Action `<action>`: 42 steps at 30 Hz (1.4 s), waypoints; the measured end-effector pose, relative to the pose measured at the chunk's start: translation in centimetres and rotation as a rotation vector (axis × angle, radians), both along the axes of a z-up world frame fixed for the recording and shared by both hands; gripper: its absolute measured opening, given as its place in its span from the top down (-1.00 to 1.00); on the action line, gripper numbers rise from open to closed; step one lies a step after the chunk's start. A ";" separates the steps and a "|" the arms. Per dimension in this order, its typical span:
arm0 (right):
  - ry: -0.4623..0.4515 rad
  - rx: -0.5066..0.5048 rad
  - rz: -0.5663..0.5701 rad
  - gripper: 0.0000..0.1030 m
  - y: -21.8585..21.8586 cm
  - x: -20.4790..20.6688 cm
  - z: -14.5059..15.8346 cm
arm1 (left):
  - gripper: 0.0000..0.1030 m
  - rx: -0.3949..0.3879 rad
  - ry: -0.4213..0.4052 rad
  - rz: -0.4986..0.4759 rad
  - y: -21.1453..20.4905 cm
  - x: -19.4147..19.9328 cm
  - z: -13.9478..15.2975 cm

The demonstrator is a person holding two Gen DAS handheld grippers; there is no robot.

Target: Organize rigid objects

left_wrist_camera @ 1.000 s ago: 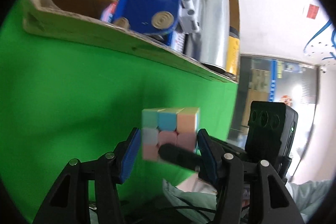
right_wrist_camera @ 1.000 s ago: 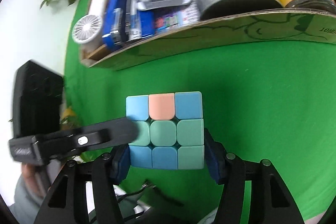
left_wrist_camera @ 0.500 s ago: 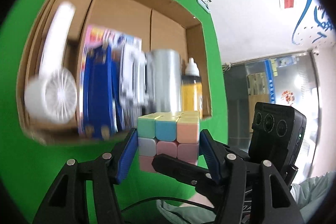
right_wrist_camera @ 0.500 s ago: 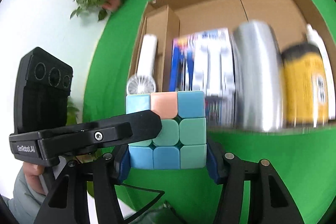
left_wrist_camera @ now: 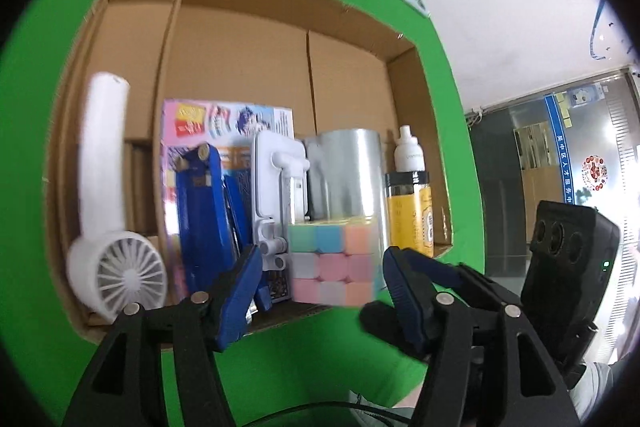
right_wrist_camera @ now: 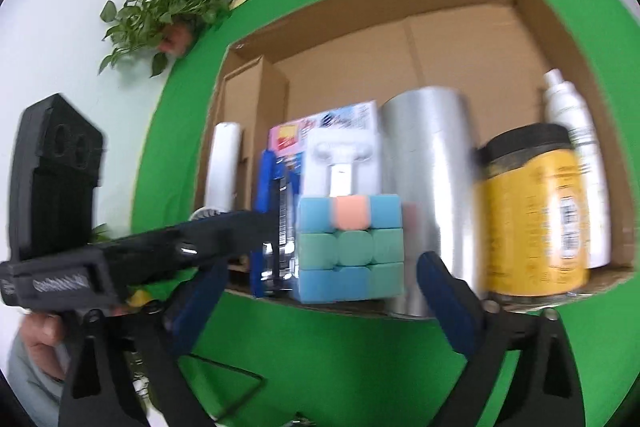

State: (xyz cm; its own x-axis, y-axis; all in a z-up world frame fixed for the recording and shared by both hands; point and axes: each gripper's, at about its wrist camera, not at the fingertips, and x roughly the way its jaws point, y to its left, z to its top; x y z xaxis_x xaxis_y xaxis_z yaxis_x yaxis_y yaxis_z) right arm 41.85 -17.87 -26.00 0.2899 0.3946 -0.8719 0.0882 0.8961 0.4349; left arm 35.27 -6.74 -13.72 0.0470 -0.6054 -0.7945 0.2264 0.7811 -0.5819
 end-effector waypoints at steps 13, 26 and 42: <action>-0.079 -0.365 0.047 -0.95 0.7 -4.1 9.4 | -0.49 0.485 -0.561 0.281 3.3 -6.3 10.8; -0.186 -0.446 0.023 -0.98 3.0 -9.8 17.5 | -0.58 0.394 -0.480 0.328 4.0 -12.1 13.8; -0.235 -0.492 0.013 -0.98 3.0 -14.2 20.6 | -0.59 0.371 -0.526 0.278 3.7 -14.9 15.1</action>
